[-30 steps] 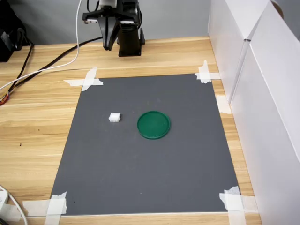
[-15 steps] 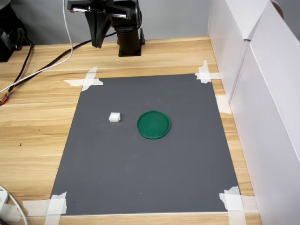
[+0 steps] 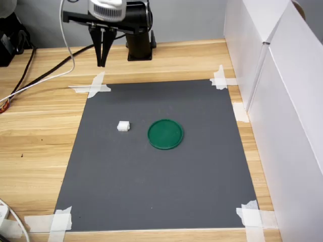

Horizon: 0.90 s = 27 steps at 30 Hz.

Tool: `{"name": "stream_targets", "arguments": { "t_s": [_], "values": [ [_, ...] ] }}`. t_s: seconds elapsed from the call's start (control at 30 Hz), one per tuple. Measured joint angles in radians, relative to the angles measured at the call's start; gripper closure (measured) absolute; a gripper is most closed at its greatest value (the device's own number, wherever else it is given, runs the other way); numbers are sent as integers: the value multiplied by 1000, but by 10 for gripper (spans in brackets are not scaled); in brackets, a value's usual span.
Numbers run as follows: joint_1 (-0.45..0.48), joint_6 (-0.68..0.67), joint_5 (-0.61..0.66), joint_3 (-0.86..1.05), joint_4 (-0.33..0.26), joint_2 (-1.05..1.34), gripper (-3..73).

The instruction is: Grasp a white terminal and put it in the green lid.

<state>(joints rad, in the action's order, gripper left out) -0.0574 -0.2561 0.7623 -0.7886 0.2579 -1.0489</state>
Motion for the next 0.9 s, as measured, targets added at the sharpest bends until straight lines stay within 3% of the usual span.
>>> {"name": "stream_targets", "arguments": {
  "t_s": [0.17, 0.3, 0.43, 0.9],
  "values": [
    [11, -271, 74, -79, -97, -94, 710],
    [79, -449, 116, -131, -192, -156, 710],
    [151, -583, 126, -165, -231, -209, 710],
    [187, -815, 242, -309, -373, -363, 681]
  ]
}}
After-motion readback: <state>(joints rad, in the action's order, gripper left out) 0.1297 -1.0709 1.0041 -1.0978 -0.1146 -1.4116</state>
